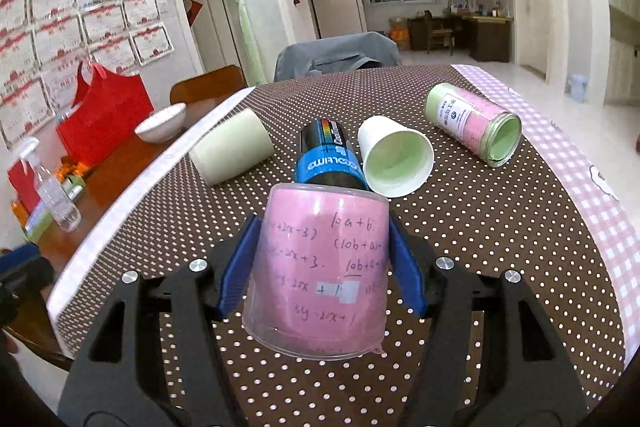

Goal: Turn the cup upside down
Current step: 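Lift the pink cup with the right tool and rotate it over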

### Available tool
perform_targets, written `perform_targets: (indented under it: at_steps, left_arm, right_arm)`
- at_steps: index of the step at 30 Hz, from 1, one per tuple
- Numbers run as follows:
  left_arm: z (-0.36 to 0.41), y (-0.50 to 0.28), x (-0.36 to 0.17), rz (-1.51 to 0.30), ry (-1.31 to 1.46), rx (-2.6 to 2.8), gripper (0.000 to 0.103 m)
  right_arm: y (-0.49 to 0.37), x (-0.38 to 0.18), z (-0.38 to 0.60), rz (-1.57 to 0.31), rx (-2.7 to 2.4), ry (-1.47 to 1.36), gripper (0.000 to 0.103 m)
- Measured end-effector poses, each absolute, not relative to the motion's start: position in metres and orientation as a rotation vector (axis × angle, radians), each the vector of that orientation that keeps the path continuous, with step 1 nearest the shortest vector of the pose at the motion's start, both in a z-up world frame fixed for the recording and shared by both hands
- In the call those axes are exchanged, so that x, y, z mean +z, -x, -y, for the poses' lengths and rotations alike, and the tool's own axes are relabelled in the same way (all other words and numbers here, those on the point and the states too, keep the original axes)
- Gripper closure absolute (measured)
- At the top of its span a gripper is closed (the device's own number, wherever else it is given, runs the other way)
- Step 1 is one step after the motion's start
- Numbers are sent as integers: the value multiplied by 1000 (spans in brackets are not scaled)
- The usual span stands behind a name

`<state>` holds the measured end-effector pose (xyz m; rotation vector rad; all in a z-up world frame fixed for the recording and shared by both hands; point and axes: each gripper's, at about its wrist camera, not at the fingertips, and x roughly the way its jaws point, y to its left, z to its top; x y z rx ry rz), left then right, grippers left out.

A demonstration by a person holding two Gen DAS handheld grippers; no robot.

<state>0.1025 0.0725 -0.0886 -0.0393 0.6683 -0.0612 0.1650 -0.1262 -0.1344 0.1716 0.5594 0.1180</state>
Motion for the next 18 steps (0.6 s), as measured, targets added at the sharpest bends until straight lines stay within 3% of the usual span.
perform_targets:
  at_steps: [16,18]
  left_arm:
    - [-73,-100,-92,-677,52,-68,27]
    - [-74,-100,-92,-677,52,-68,27]
  right_arm:
    - [-175,-155,112,-698,122,-103,39]
    - [-172,-155,112,-701,127,-111,32]
